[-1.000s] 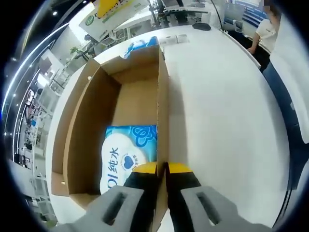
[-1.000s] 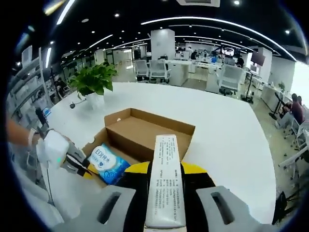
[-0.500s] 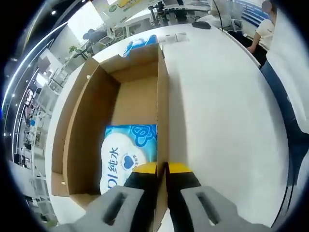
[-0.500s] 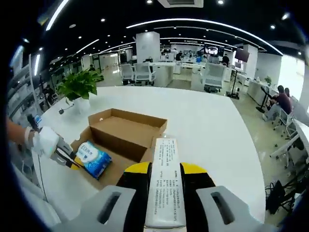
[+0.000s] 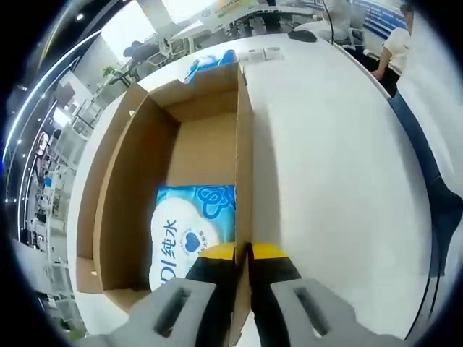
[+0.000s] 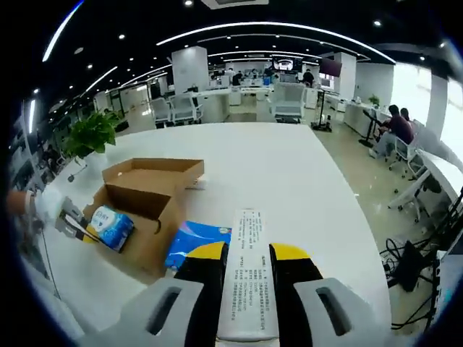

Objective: Operate the shoe box by opening the lid, removing the specified soft item, and placing it in the target area until the item is outside and the box remains undamaged.

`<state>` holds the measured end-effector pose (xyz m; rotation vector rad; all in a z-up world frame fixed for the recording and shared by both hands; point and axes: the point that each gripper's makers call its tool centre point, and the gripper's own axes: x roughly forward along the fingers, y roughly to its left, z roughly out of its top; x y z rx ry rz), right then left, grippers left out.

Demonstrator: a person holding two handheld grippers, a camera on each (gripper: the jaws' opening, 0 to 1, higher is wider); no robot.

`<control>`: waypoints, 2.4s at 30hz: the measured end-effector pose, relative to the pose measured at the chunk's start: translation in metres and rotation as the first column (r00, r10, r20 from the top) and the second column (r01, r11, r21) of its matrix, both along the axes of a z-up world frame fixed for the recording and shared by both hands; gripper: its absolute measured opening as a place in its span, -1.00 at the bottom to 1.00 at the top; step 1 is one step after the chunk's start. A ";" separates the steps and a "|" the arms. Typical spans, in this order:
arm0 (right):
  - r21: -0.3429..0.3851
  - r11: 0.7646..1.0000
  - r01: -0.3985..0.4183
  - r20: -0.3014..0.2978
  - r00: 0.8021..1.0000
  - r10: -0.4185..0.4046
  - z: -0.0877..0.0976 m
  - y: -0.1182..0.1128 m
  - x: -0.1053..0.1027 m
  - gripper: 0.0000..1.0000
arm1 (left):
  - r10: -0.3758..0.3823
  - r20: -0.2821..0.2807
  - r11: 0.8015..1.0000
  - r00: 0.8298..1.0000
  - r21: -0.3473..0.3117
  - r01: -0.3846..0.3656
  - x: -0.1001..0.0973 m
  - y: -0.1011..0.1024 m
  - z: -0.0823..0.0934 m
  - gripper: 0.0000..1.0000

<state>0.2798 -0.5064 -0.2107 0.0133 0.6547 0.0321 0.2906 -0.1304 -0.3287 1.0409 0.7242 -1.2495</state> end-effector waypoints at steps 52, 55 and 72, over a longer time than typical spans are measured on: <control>0.088 0.979 0.183 -0.153 0.974 -0.169 -0.114 -0.050 -0.041 -0.58 | 0.027 -0.016 0.999 1.000 0.041 -0.026 0.000 0.001 -0.002 -0.92; 0.074 0.983 0.171 -0.163 0.974 -0.157 -0.117 -0.048 -0.043 -0.58 | 0.026 -0.016 0.999 1.000 0.040 -0.025 0.000 0.001 -0.002 -0.92; 0.075 0.982 0.172 -0.202 0.967 -0.154 -0.129 -0.043 -0.060 -0.57 | 0.017 -0.009 0.999 1.000 0.044 -0.017 -0.001 0.002 -0.002 -0.92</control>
